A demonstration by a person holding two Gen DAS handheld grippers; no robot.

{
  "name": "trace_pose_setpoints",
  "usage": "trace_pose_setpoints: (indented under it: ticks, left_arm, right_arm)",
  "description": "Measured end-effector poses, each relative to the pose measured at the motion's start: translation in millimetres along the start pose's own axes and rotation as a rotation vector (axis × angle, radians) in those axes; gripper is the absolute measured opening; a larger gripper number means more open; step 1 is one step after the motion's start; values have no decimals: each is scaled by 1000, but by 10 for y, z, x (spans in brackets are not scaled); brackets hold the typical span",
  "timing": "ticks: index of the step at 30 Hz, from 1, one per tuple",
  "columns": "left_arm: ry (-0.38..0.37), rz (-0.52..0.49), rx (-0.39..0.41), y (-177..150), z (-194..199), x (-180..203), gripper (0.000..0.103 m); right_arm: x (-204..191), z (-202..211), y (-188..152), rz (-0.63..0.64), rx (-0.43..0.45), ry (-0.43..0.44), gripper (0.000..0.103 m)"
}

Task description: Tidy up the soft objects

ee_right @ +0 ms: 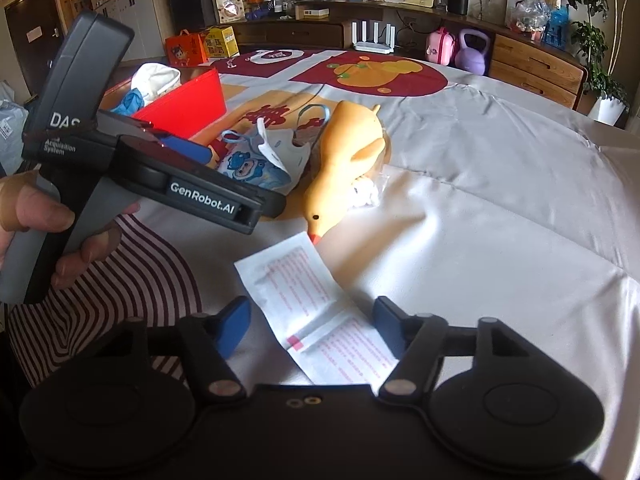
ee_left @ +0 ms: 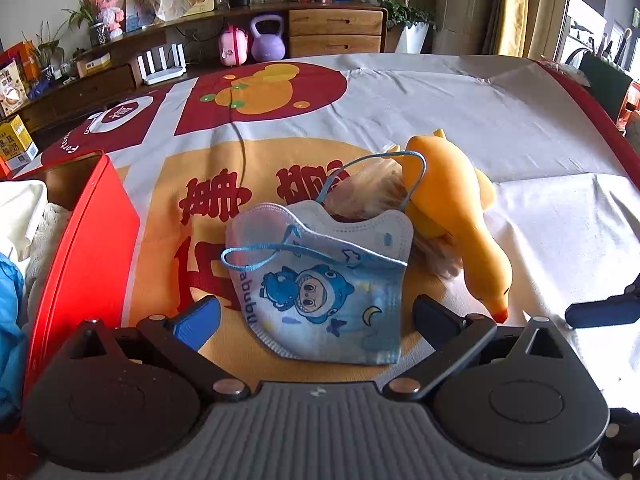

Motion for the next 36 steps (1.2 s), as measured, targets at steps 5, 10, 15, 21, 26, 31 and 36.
trace_pose_setpoints:
  ticks: [5, 10, 15, 21, 26, 31, 36]
  left_arm:
    - [2, 6, 26, 9, 18, -54, 92]
    - [19, 19, 39, 16, 55, -132, 74]
    - [10, 58, 48, 34, 92, -217, 48]
    - [13, 51, 60, 60, 180, -241, 21]
    - [17, 36, 64, 34, 243, -247, 13]
    - [14, 37, 73, 4, 332, -246, 9]
    - [7, 50, 87, -3, 455, -256, 8]
  right_arm:
    - [23, -5, -3, 1, 5, -20, 57]
    - [26, -2, -8, -2, 7, -31, 55]
    - [34, 17, -2, -15, 12, -41, 44]
    - [9, 81, 32, -25, 22, -46, 28]
    - [-11, 151, 53, -34, 33, -62, 15]
    - [22, 228, 64, -55, 47, -84, 3]
    - [72, 338, 87, -115, 78, -82, 1]
Point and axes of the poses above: each gripper's, at about its wrist camera, not at the fingertips, and z roughly against the way its jaws point, x to its right, y to its top, the point moved 10 cm from there along -z, roughly the way its jaws point, and after that the axes turned 9 degrees about -z, right-handed, at the moved point
